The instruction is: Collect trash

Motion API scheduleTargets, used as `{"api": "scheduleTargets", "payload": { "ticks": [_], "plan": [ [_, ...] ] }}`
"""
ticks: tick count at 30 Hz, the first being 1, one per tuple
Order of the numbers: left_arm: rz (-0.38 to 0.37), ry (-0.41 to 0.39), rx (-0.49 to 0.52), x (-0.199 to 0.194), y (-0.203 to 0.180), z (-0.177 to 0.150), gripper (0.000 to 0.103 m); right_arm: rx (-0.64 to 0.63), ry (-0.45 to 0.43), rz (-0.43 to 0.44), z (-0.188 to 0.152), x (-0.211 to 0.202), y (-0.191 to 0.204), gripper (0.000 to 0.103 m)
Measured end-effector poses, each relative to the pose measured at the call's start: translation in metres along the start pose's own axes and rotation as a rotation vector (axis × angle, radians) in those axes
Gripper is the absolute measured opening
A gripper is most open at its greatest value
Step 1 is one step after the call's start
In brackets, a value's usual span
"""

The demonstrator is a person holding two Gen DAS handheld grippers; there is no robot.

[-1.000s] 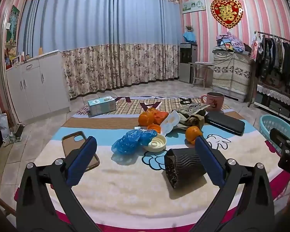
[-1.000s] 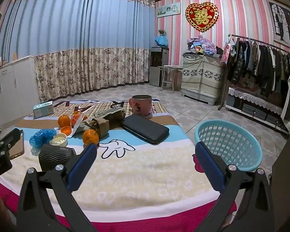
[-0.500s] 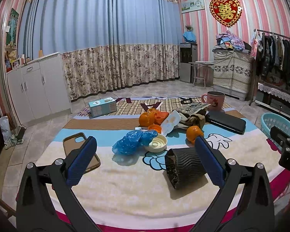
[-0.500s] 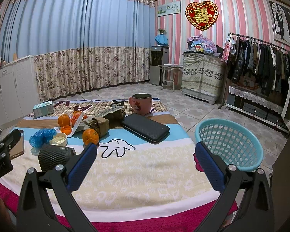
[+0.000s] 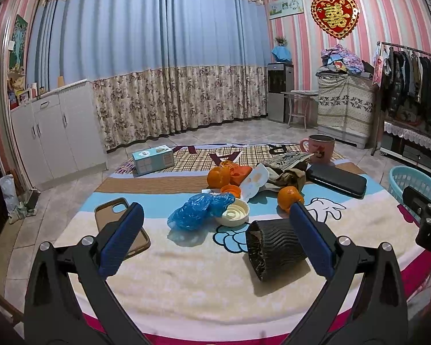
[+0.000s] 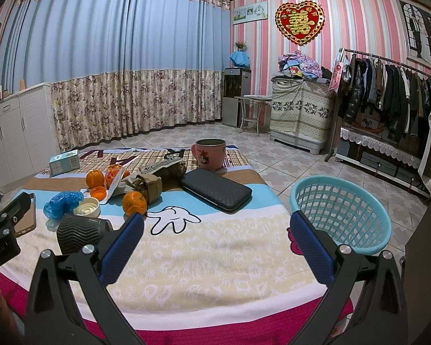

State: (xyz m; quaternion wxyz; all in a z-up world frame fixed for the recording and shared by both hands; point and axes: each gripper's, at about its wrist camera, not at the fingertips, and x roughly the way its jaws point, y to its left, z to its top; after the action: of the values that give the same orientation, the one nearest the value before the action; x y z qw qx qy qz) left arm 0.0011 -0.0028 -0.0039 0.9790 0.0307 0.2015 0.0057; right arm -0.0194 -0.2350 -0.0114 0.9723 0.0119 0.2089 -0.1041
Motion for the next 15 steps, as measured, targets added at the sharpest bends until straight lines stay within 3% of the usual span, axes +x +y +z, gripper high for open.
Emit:
{"api": "scheduleTargets", "payload": {
  "ticks": [15],
  "plan": [
    [0.0,0.0,0.002,-0.0008,-0.0013,0.0002,0.098,0.001,0.002,0.001,0.0003,0.0001,-0.0007,0.099]
  ]
}}
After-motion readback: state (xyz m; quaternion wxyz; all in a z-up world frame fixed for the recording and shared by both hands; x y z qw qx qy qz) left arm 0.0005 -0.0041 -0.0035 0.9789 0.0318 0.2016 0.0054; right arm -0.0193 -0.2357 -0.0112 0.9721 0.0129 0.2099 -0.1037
